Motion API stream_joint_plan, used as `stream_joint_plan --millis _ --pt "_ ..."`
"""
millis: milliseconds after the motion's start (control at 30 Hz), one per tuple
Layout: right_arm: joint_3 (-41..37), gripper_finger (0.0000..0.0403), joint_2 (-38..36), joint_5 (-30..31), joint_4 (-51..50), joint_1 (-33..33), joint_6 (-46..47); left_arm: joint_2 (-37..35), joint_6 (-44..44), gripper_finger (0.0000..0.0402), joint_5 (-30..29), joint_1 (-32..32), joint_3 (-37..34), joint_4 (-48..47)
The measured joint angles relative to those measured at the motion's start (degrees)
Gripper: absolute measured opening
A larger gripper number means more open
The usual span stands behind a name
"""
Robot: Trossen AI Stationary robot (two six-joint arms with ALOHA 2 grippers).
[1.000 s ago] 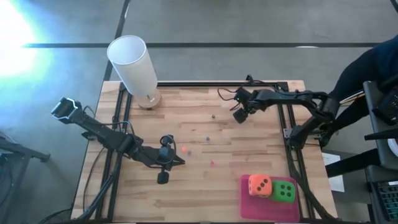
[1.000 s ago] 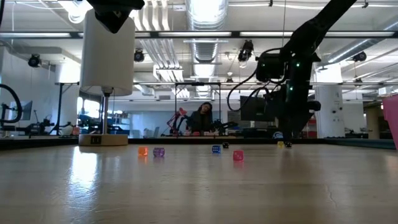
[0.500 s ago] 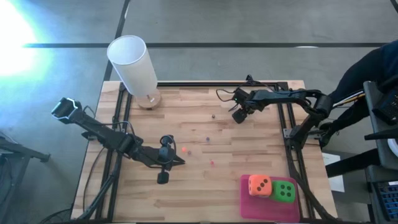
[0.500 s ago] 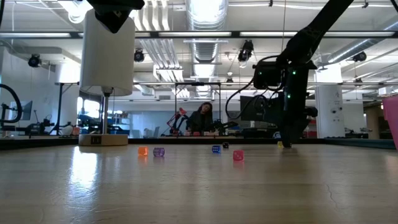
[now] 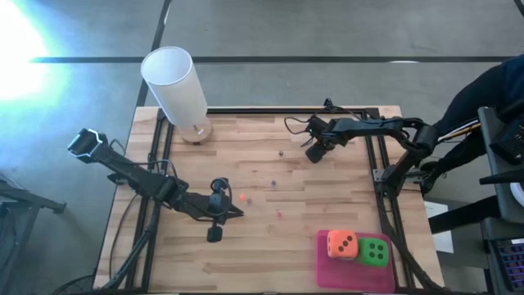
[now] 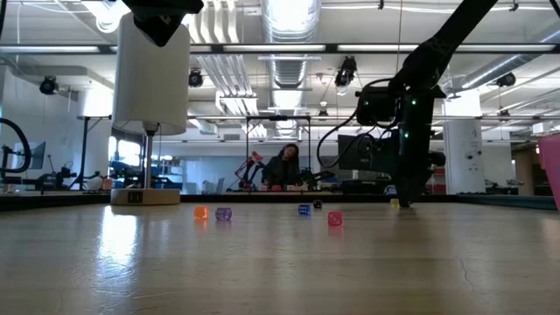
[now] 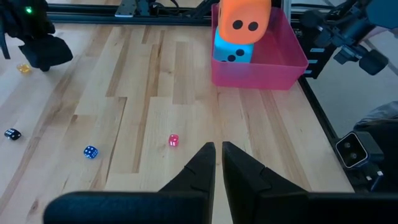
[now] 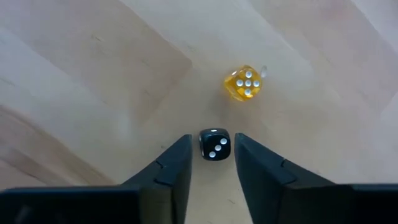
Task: Pick & Place Dice
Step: Put right small black die into the bin
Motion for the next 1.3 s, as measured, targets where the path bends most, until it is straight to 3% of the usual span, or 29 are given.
stream_joint_plan --millis 300,667,967,1300 --pt "0.0 0.0049 -0.1 -0.6 0.1 -0.1 -1.2 0.0 0.0 0.0036 0.0 0.0 0.0 0.0" --pt "-0.2 0.0060 -1.2 -0.3 -0.3 -0.1 -2.6 0.0 0.0 0.0036 0.0 0.0 0.0 0.0" --pt "-0.2 0.0057 -10.9 -0.3 -0.3 2.0 -2.7 0.0 0.0 0.0036 -0.1 0.0 0.0 0.0" --pt "-0.3 0.0057 -22.4 -0.7 -0.9 13.5 -1.3 0.0 0.0 0.0036 -2.6 0.9 0.0 0.0"
